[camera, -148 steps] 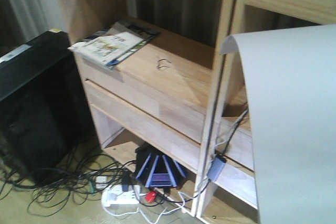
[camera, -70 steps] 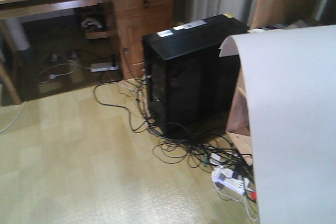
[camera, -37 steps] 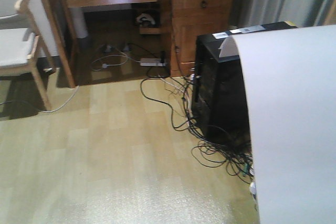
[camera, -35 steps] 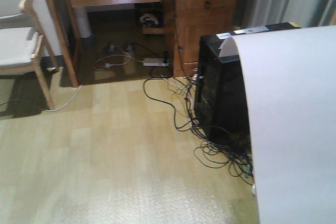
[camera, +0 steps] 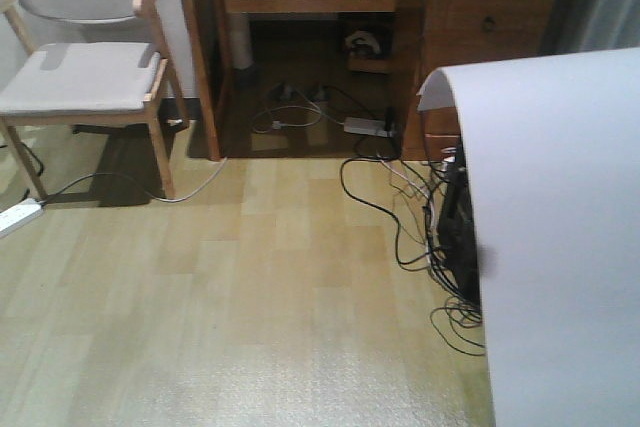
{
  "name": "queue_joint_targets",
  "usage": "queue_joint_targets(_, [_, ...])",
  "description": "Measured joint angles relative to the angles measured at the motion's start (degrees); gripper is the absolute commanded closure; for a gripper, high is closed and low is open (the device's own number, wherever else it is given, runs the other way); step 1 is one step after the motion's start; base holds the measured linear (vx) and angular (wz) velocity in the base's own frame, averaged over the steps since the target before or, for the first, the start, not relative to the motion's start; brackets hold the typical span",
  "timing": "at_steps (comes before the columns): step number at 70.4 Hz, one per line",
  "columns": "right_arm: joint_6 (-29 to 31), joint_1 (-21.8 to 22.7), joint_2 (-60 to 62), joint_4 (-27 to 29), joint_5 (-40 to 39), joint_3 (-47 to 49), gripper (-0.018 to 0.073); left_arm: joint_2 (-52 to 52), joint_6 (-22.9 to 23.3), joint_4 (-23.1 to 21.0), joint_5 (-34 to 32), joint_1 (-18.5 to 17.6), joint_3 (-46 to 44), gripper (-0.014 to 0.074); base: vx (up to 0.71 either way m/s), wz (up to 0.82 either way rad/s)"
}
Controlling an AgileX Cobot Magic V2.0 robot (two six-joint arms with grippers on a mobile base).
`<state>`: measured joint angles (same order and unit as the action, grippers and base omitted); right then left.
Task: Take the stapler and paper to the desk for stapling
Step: 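Drive the base to the wooden desk holding stapler and paper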
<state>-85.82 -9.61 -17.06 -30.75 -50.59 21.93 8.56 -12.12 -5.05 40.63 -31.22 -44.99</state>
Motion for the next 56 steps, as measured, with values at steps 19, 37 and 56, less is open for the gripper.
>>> queue_joint_targets(19, [0.0,0.0,0.0,0.0,0.0,0.0,0.0566,0.0,0.0,0.0,0.0,0.0,0.0,0.0603,0.18,0.22])
queue_joint_targets(37, [0.0,0.0,0.0,0.0,0.0,0.0,0.0566,0.0,0.0,0.0,0.0,0.0,0.0,0.0603,0.26,0.12])
queue_joint_targets(56, [0.0,0.0,0.0,0.0,0.0,0.0,0.0566,0.0,0.0,0.0,0.0,0.0,0.0,0.0603,0.34,0.04])
